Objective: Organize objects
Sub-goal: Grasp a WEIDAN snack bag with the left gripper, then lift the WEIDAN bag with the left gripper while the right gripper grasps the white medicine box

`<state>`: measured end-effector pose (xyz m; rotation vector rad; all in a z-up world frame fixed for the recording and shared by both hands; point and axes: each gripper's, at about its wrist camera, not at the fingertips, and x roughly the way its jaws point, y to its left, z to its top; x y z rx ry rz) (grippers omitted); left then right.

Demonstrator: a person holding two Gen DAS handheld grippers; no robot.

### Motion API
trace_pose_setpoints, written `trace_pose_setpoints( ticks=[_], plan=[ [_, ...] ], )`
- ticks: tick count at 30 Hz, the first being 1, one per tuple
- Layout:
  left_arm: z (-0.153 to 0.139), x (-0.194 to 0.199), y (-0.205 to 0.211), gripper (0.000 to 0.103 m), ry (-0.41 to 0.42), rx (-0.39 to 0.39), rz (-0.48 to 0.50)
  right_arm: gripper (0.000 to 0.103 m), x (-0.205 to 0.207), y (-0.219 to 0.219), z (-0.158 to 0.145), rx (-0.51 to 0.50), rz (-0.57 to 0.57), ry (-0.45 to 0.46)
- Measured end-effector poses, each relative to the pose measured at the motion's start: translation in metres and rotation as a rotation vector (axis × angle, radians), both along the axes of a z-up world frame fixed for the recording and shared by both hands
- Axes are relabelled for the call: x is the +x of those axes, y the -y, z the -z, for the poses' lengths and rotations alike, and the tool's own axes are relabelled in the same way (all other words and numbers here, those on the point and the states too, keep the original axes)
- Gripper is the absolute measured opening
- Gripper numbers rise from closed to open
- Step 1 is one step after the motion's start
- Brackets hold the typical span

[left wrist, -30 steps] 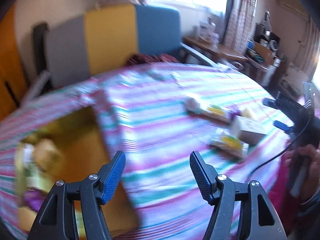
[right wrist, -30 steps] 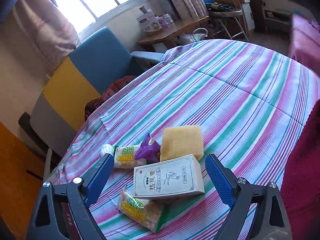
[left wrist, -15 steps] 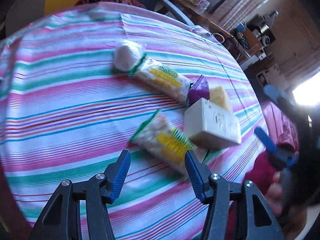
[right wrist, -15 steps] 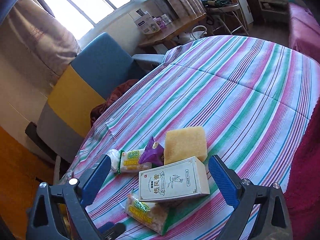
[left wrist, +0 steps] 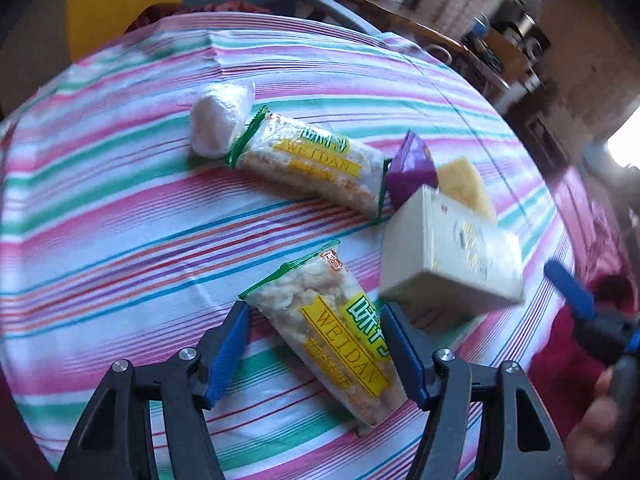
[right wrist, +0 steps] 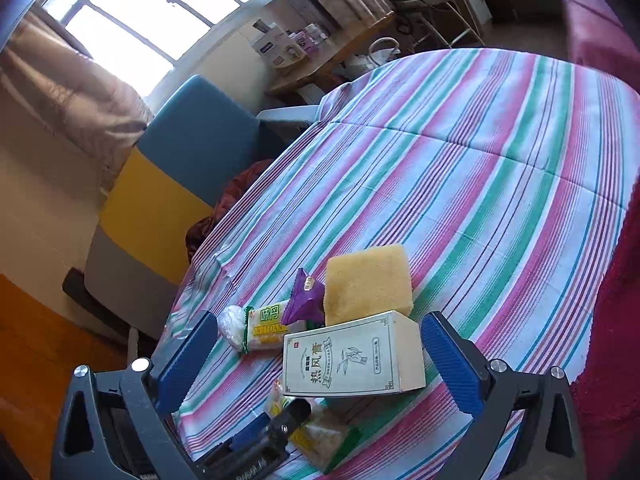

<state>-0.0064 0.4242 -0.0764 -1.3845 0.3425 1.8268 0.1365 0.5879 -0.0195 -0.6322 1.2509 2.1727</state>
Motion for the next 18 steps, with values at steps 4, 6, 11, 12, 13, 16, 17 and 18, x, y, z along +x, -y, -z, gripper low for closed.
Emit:
trace_pose_setpoints(
  ticks=[4, 6, 11, 12, 13, 16, 17, 18],
  plan=[
    [-0.001, -0.005, 0.034, 0.048, -0.046, -0.015, 0.045, 0.103, 0.001, -0.002, 0.004, -0.032, 0.006, -0.005],
    [-0.002, -0.008, 0.051, 0.043, -0.051, -0.013, 0.043, 0.103, 0.0, -0.002, 0.006, -0.042, 0.008, -0.004],
    [-0.004, -0.007, 0.095, 0.042, -0.086, -0.016, 0.022, 0.103, -0.001, -0.003, 0.009, -0.056, 0.015, 0.011],
    [-0.005, -0.005, 0.102, 0.042, -0.104, -0.013, 0.02, 0.103, -0.001, -0.003, 0.01, -0.059, 0.018, 0.017],
    [-0.005, -0.003, 0.108, 0.042, -0.122, -0.007, 0.021, 0.103, -0.002, -0.004, 0.011, -0.061, 0.023, 0.026],
    [-0.003, 0.005, 0.115, 0.041, -0.158, 0.002, 0.033, 0.103, -0.004, -0.007, 0.018, -0.091, 0.031, 0.053],
    [-0.004, 0.008, 0.117, 0.041, -0.17, -0.002, 0.036, 0.103, -0.006, -0.007, 0.021, -0.106, 0.022, 0.065],
    [-0.003, 0.01, 0.114, 0.041, -0.184, -0.008, 0.04, 0.103, -0.009, -0.007, 0.025, -0.114, 0.016, 0.084]
  ],
)
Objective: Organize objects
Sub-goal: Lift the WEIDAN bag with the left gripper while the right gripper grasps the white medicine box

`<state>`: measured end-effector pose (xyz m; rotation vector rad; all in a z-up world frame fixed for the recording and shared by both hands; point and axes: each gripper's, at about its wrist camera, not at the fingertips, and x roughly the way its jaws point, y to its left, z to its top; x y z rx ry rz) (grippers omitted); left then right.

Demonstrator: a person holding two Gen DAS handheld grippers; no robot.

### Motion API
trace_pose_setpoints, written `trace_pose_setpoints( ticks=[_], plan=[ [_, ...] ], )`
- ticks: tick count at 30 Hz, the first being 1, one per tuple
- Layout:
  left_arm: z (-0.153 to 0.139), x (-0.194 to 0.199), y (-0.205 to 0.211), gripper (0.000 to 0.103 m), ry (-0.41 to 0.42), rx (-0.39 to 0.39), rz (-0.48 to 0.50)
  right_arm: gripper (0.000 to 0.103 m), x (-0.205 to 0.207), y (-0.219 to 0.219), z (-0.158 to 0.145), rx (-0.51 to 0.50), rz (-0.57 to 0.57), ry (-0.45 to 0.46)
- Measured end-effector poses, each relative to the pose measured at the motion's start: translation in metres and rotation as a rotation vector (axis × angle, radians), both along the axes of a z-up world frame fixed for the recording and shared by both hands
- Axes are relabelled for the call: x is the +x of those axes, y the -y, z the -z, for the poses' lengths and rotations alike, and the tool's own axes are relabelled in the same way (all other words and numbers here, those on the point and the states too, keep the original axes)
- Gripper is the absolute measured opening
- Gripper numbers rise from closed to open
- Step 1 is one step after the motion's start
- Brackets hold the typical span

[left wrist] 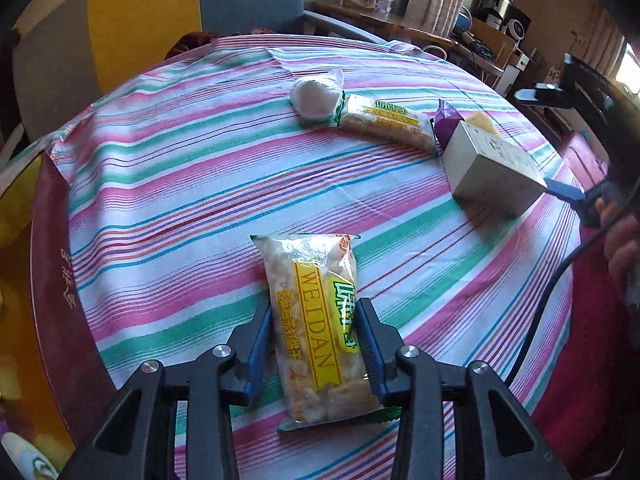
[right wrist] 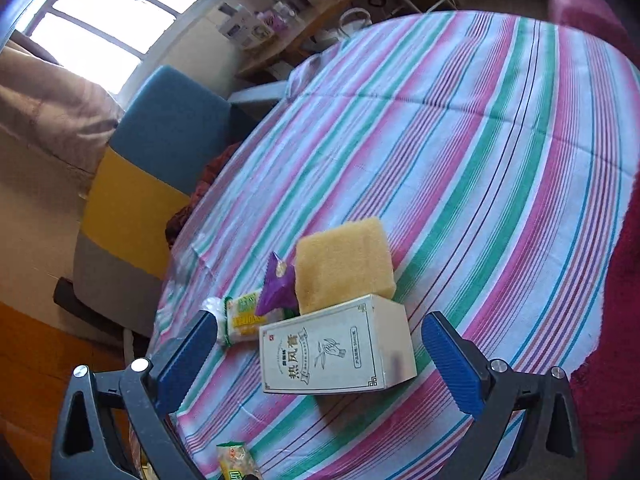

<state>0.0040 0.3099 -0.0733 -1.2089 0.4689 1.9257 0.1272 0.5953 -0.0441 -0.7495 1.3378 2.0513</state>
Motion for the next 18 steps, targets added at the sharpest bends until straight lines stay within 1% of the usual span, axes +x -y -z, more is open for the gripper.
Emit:
trace_pose_setpoints(
  ticks=[2, 4, 8, 11, 12, 13, 14, 15, 16, 17, 18],
  plan=[
    [0.0, 0.004, 0.003, 0.041, -0.017, 0.001, 0.0, 0.103, -0.007, 0.0, 0.004, 0.003, -0.019, 0.032],
    [0.001, 0.007, 0.006, 0.04, -0.024, 0.013, -0.005, 0.103, -0.016, 0.003, 0.009, -0.034, -0.08, 0.023],
    [0.001, 0.009, 0.012, 0.04, -0.015, 0.024, -0.009, 0.103, -0.046, 0.027, 0.02, -0.18, -0.354, -0.084],
    [0.003, 0.007, 0.015, 0.04, -0.005, 0.042, -0.019, 0.102, -0.073, 0.058, 0.023, -0.222, -0.584, -0.089],
    [0.003, 0.007, 0.015, 0.04, -0.007, 0.046, -0.021, 0.101, -0.077, 0.065, 0.023, -0.209, -0.623, -0.075],
    [0.003, 0.008, 0.016, 0.04, -0.012, 0.049, -0.021, 0.1, -0.079, 0.071, 0.022, -0.186, -0.65, -0.058],
    [0.003, 0.008, 0.016, 0.04, -0.019, 0.051, -0.021, 0.096, -0.079, 0.074, 0.02, -0.168, -0.665, -0.051],
    [0.003, 0.009, 0.016, 0.04, -0.023, 0.052, -0.02, 0.09, -0.077, 0.073, 0.019, -0.157, -0.663, -0.053],
    [0.004, 0.008, 0.016, 0.04, -0.027, 0.054, -0.021, 0.086, -0.074, 0.071, 0.016, -0.144, -0.654, -0.058],
    [0.003, 0.008, 0.016, 0.04, -0.026, 0.055, -0.023, 0.079, -0.07, 0.07, 0.013, -0.127, -0.643, -0.062],
    [0.003, 0.008, 0.016, 0.04, -0.025, 0.057, -0.024, 0.077, -0.065, 0.07, 0.009, -0.102, -0.631, -0.065]
  ],
)
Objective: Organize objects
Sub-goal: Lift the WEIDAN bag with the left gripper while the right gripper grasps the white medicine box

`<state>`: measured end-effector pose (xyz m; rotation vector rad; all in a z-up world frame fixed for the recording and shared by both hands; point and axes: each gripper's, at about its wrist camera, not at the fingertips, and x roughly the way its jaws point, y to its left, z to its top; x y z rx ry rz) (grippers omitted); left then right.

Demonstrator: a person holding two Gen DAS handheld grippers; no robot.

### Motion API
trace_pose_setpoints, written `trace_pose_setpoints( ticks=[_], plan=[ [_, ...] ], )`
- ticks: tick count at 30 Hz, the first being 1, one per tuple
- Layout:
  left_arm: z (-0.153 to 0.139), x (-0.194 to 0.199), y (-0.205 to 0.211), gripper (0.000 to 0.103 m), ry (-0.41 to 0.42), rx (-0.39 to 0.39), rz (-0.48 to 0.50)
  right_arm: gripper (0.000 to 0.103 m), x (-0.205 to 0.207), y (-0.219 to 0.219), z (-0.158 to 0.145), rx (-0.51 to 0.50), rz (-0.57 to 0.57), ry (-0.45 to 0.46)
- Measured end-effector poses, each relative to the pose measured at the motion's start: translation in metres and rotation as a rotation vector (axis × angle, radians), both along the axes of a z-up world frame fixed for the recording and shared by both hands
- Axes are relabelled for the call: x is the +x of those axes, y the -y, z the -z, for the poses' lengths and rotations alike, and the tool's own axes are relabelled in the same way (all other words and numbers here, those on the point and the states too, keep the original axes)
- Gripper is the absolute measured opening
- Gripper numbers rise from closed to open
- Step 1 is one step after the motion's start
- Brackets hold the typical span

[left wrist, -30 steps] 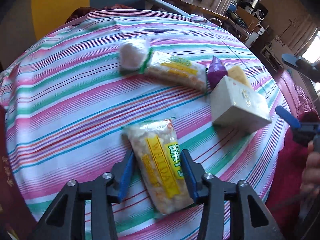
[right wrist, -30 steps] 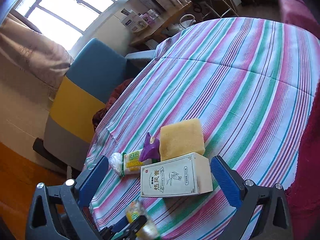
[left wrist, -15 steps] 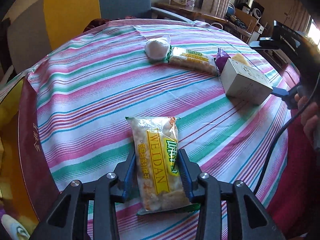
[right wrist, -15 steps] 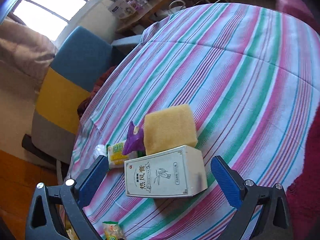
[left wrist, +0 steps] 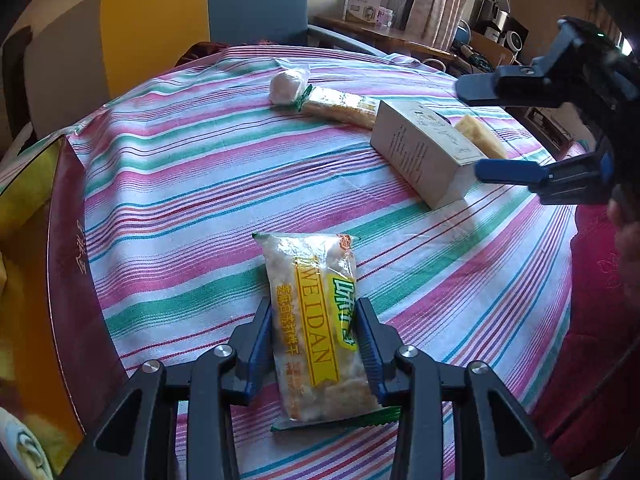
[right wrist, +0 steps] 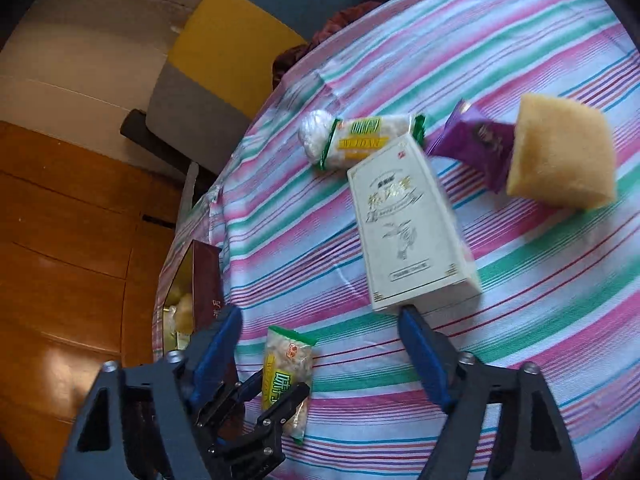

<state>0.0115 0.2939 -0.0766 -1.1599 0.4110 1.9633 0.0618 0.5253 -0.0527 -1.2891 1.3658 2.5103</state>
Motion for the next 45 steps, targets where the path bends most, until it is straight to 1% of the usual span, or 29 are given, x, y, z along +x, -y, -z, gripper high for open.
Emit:
trace_pose_setpoints(
  ticks=[2, 3, 7, 8, 10, 11, 12, 14, 16, 17, 21, 26, 29, 33, 35, 39, 40, 42, 43, 45],
  plan=[
    [-0.001, 0.002, 0.002, 0.04, -0.002, 0.005, -0.001, 0.077, 0.008, 0.002, -0.011, 0.057, 0.009, -0.013],
    [-0.001, 0.002, 0.002, 0.04, -0.002, 0.01, -0.003, 0.077, 0.011, 0.006, -0.018, 0.109, 0.006, -0.015],
    [-0.001, 0.005, 0.003, 0.04, -0.006, 0.016, -0.01, 0.077, 0.0, 0.014, -0.043, 0.383, 0.033, 0.049],
    [-0.001, 0.004, 0.003, 0.04, -0.006, 0.017, -0.011, 0.079, -0.008, 0.013, -0.044, 0.448, 0.036, 0.076],
    [0.0, 0.004, 0.003, 0.04, -0.004, 0.017, -0.013, 0.086, -0.028, 0.013, -0.041, 0.571, 0.022, 0.142],
    [0.0, 0.004, 0.002, 0.04, -0.004, 0.018, -0.014, 0.088, -0.038, 0.013, -0.037, 0.609, 0.013, 0.172],
    [0.0, 0.004, 0.003, 0.04, -0.004, 0.019, -0.016, 0.088, -0.049, 0.012, -0.028, 0.642, 0.002, 0.212],
    [0.0, 0.005, 0.003, 0.04, -0.006, 0.023, -0.019, 0.087, -0.064, 0.007, -0.011, 0.65, -0.011, 0.273],
    [0.001, 0.005, 0.003, 0.04, -0.009, 0.027, -0.022, 0.052, -0.07, 0.003, 0.008, 0.639, -0.024, 0.319],
    [0.001, 0.005, 0.003, 0.04, -0.009, 0.029, -0.025, 0.052, -0.071, 0.0, 0.016, 0.617, -0.022, 0.34],
    [0.002, 0.007, 0.003, 0.04, -0.021, 0.038, -0.028, 0.052, -0.071, 0.001, 0.023, 0.645, -0.071, 0.329],
    [0.001, 0.008, 0.002, 0.039, -0.032, 0.033, -0.031, 0.051, -0.073, -0.005, 0.034, 0.609, -0.086, 0.37],
    [0.0, 0.01, 0.002, 0.039, -0.039, 0.028, -0.03, 0.051, -0.072, -0.002, 0.033, 0.628, -0.096, 0.367],
    [-0.006, 0.015, 0.008, 0.038, -0.023, 0.034, -0.03, 0.051, -0.073, 0.007, 0.032, 0.676, -0.141, 0.35],
    [-0.014, 0.02, 0.015, 0.038, -0.027, 0.043, -0.03, 0.051, -0.072, 0.009, 0.031, 0.692, -0.152, 0.345],
    [-0.044, 0.023, 0.038, 0.038, -0.029, 0.109, -0.036, 0.051, -0.071, 0.009, 0.031, 0.701, -0.161, 0.341],
    [-0.055, 0.02, 0.05, 0.038, -0.021, 0.138, -0.053, 0.051, -0.071, 0.01, 0.031, 0.708, -0.164, 0.341],
    [-0.069, 0.011, 0.069, 0.038, -0.022, 0.167, -0.094, 0.051, -0.069, 0.015, 0.029, 0.722, -0.172, 0.339],
    [-0.078, 0.001, 0.084, 0.038, -0.025, 0.175, -0.133, 0.051, -0.069, 0.016, 0.029, 0.726, -0.175, 0.339],
    [-0.086, -0.021, 0.115, 0.038, -0.023, 0.173, -0.218, 0.051, -0.071, 0.021, 0.029, 0.736, -0.182, 0.338]
  ],
)
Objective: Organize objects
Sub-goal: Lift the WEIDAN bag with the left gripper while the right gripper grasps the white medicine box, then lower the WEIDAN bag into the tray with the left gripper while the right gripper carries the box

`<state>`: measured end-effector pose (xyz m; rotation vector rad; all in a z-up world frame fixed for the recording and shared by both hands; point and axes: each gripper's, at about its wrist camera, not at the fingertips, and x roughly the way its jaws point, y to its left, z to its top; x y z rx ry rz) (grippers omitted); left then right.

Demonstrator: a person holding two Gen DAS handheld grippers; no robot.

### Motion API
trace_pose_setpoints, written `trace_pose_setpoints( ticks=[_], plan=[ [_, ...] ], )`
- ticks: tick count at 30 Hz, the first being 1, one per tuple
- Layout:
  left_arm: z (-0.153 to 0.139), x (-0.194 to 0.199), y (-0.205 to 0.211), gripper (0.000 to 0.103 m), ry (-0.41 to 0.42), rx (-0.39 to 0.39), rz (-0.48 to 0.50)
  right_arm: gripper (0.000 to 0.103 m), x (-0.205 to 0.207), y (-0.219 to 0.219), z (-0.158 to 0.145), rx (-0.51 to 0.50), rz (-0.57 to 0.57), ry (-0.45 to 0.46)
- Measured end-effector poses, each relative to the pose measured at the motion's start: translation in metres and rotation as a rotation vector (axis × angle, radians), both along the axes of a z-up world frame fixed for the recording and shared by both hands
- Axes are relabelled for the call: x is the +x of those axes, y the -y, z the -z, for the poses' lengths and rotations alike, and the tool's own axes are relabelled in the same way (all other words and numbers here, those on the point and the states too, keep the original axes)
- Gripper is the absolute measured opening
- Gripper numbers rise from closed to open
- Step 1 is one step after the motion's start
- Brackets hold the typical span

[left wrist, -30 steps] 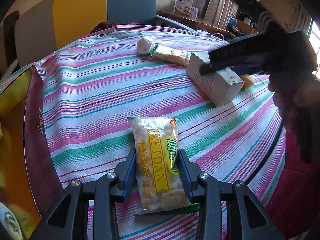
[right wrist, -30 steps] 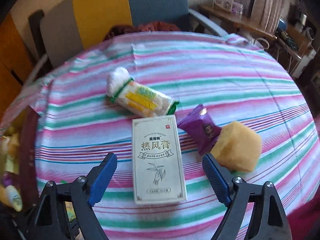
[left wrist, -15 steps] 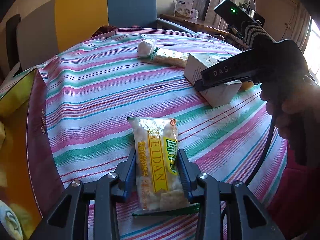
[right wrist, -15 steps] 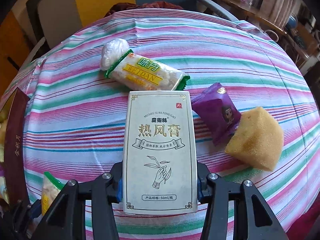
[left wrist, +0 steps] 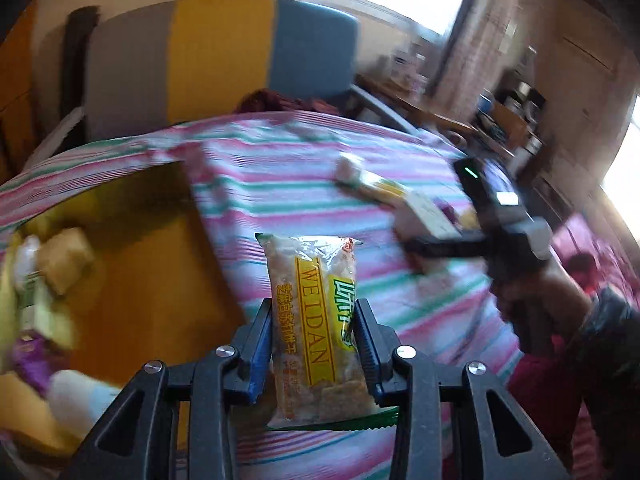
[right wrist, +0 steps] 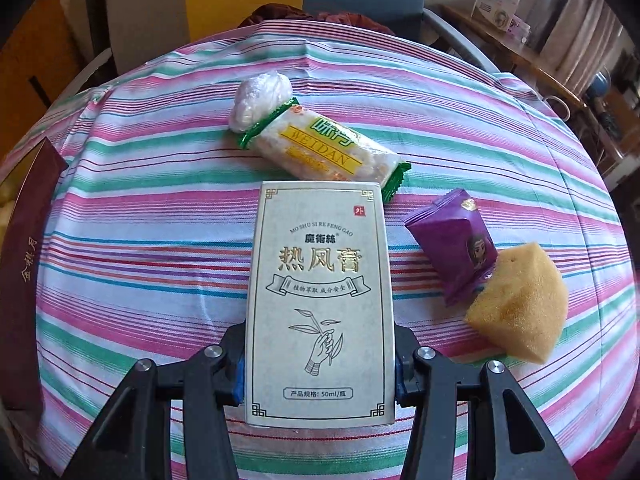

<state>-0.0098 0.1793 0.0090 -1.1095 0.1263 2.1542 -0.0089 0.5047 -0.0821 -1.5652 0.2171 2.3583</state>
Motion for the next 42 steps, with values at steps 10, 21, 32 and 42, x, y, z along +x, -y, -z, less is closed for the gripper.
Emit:
trace_pose_setpoints(
  ticks=[10, 21, 32, 42],
  plan=[
    [0.032, -0.112, 0.126, 0.038, 0.152, -0.116, -0.319, 0.051, -0.002, 0.006, -0.001, 0.009, -0.026, 0.002],
    [0.083, -0.138, 0.141, 0.043, 0.213, -0.303, -0.418, 0.051, -0.005, 0.008, 0.0, 0.014, -0.032, 0.005],
    [0.041, -0.108, 0.152, 0.069, 0.096, -0.176, -0.459, 0.051, -0.007, 0.01, 0.0, 0.026, -0.032, 0.006],
    [0.005, -0.064, 0.166, 0.069, -0.092, -0.141, -0.547, 0.051, -0.004, 0.054, -0.037, -0.057, -0.083, -0.106]
  ],
)
